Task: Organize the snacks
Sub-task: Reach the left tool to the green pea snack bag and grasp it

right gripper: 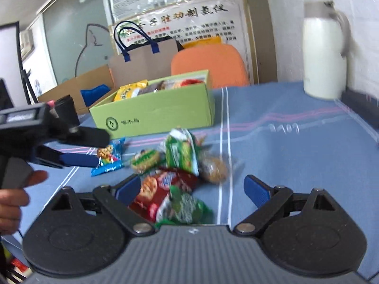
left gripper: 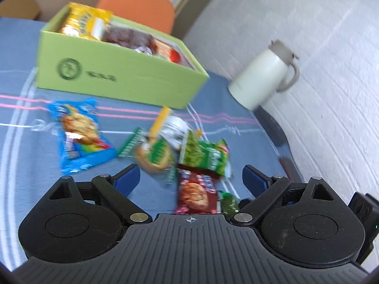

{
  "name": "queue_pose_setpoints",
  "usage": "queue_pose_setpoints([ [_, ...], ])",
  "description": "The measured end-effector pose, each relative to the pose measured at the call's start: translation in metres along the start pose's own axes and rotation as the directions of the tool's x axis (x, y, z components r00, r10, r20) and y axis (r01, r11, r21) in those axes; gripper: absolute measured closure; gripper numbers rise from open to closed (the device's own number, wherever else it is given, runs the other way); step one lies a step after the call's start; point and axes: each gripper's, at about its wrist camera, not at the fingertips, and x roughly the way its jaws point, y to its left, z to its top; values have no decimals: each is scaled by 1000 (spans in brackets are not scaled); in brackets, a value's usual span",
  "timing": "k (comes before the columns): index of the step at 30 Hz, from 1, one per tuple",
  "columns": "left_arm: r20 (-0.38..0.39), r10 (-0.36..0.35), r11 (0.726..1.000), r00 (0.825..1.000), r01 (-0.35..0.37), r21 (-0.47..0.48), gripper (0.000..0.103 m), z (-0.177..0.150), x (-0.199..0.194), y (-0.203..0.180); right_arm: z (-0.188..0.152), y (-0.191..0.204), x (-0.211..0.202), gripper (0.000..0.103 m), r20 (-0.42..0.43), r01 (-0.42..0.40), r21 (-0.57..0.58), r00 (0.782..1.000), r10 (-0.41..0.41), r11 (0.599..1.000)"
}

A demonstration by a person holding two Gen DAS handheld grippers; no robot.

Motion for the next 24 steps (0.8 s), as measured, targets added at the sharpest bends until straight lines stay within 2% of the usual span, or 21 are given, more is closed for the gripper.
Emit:
queue_pose_setpoints([
  [4, -18, 9, 999, 1000, -8, 40, 21, 16, 23, -16, 12, 1, 9, 10, 35, -29, -49, 999, 31, 998],
  [8, -83, -11, 1000, 996, 8, -30, 20, 26, 53, -11, 26, 8, 31, 11, 34, -64, -132, 997, 69, 989],
  [10, -106, 5, 999, 994, -10, -48, 21, 26, 66, -7, 29, 12, 43, 19, 12, -63, -179, 998, 66, 982],
  [12, -93, 7, 1000, 996, -9, -30, 21, 26, 73, -6, 30, 13, 52, 24, -9, -71, -202, 997, 70, 977],
  [18, -82, -1, 999, 997, 4, 38, 20, 23, 80, -10, 20, 17, 69, 29, -37, -74, -223, 997, 67, 972],
  [19, -77, 6, 998, 997, -1, 63, 22, 20, 80, -13, 18, 20, 70, 34, -30, -51, -242, 999, 45, 969],
  [20, -66, 22, 995, 998, -16, 95, 31, 17, 80, -16, 16, 22, 69, 37, -24, -40, -258, 999, 35, 965],
  [21, -61, 41, 991, 997, -33, 133, 43, 13, 80, -19, 15, 24, 68, 46, -24, -46, -254, 999, 41, 966],
  [22, -51, 69, 983, 996, -59, 176, 61, 10, 80, -24, 16, 26, 67, 48, -28, -41, -249, 999, 36, 968],
  [23, -76, 45, 983, 996, -31, 180, 73, 9, 81, -25, 17, 28, 65, 48, -29, -25, -257, 999, 18, 966],
  [24, -85, 30, 989, 996, -17, 148, 73, 9, 80, -23, 17, 31, 63, 48, -30, -18, -266, 1000, 11, 964],
])
